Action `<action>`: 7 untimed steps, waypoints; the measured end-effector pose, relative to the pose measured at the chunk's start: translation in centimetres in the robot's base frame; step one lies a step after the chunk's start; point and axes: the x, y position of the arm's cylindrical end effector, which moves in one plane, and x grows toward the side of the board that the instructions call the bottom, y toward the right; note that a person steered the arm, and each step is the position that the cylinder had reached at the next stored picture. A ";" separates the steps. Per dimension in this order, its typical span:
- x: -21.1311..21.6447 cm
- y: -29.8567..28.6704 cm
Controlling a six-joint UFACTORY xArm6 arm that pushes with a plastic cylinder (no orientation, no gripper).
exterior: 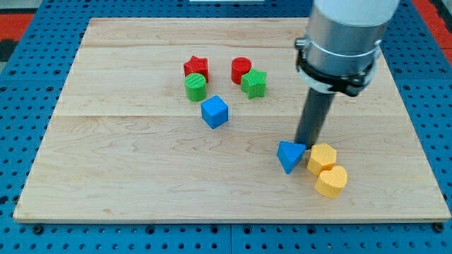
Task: Push the blue cube on top of the hexagon
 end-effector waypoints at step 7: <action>-9.3 -8.0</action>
